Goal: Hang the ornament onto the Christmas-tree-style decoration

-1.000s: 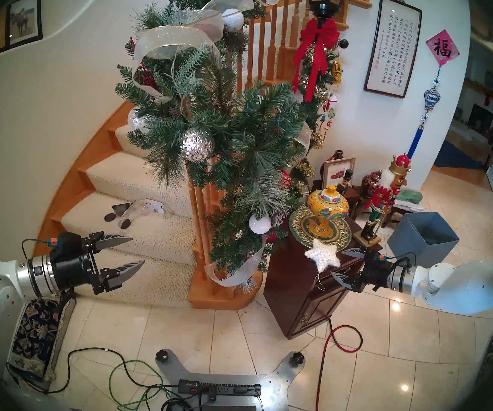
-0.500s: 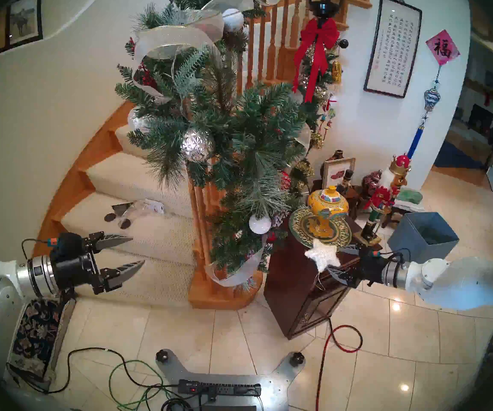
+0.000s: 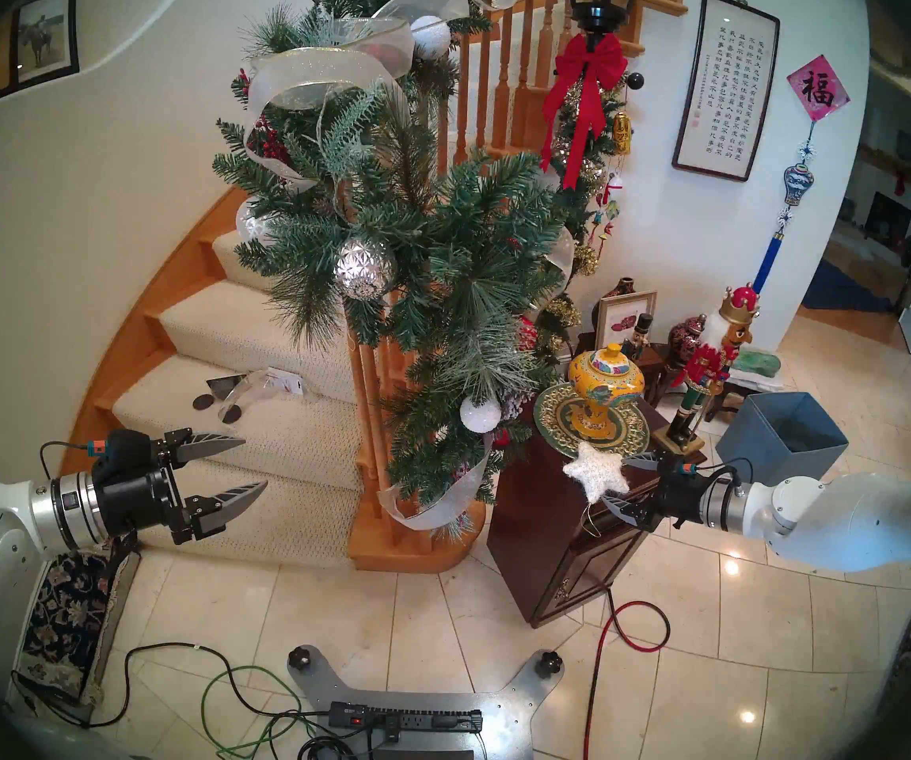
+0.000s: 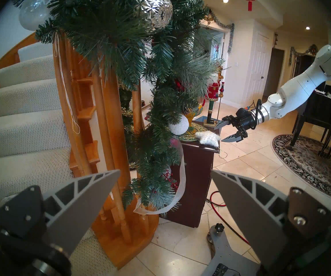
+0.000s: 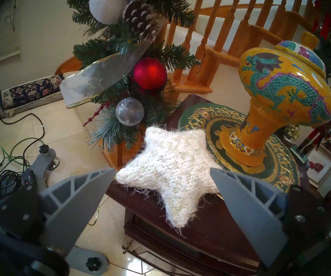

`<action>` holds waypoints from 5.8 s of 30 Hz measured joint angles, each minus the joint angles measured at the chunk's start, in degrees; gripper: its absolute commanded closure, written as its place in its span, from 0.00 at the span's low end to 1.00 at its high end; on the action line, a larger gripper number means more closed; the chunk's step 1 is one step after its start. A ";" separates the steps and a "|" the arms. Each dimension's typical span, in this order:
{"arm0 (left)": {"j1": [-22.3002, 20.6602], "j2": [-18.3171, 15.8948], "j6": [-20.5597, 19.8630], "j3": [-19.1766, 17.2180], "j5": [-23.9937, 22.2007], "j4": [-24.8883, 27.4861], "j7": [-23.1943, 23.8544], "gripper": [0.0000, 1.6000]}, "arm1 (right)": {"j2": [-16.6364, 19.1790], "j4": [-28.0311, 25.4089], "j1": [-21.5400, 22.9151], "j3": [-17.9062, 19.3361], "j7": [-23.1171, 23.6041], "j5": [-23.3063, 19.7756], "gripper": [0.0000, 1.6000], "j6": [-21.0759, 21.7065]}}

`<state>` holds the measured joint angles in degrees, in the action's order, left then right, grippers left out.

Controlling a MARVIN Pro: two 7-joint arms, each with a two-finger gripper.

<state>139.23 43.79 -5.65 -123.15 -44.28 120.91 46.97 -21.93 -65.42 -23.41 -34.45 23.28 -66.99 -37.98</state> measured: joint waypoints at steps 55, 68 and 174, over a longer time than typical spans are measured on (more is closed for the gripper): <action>0.00 0.00 0.00 0.00 0.00 0.00 0.00 0.00 | -4.49 6.31 -1.15 0.14 0.87 -4.05 0.00 5.42; 0.00 0.00 0.00 0.00 0.00 0.00 0.00 0.00 | -5.34 7.24 -2.26 0.14 0.89 -4.81 0.00 4.98; 0.00 0.00 0.00 0.00 0.00 0.00 0.00 0.00 | -3.42 6.65 -3.22 0.21 4.62 -8.57 1.00 2.00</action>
<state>139.23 43.79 -5.65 -123.15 -44.27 120.91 46.98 -25.35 -58.77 -26.63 -34.24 27.90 -75.56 -35.98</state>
